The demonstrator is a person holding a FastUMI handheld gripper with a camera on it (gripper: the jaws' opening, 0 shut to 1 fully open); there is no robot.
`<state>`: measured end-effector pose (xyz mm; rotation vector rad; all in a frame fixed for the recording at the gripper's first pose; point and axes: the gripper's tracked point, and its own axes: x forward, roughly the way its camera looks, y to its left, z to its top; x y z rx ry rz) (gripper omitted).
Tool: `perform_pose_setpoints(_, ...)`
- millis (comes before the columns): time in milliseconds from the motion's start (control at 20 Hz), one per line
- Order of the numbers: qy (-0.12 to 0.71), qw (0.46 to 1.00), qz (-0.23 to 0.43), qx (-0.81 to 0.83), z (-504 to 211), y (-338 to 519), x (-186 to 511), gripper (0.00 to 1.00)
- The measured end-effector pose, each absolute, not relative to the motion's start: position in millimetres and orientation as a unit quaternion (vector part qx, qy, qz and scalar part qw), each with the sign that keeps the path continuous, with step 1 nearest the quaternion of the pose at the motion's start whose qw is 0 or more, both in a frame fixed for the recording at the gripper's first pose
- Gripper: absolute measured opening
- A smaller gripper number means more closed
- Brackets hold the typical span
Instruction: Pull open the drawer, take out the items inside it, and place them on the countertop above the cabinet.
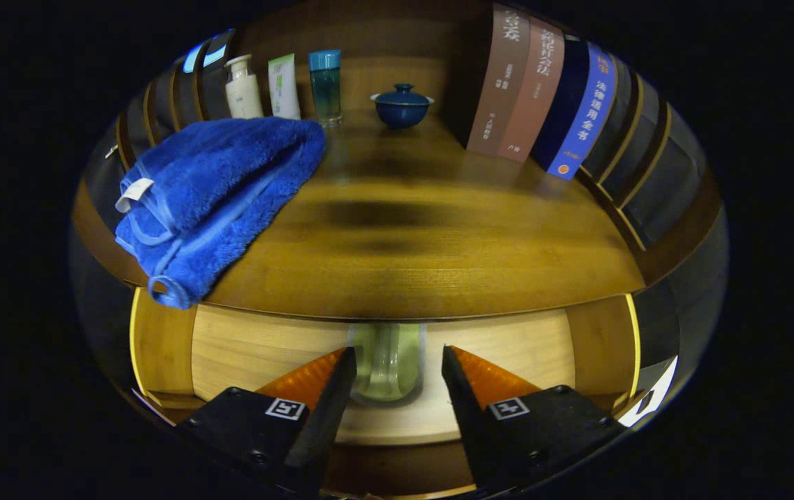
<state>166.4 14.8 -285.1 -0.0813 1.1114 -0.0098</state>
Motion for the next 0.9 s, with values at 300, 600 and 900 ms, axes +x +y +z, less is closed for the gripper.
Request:
perform_pose_setpoints(300, 0.541, 0.841, -0.007, -0.019, -309, 16, 168, 0.28)
perform_pose_setpoints(600, 0.543, 0.839, -0.005, -0.017, -298, 22, 152, 0.19)
perform_pose_setpoints(900, 0.537, 0.843, -0.012, -0.022, -252, 33, 127, 0.19)
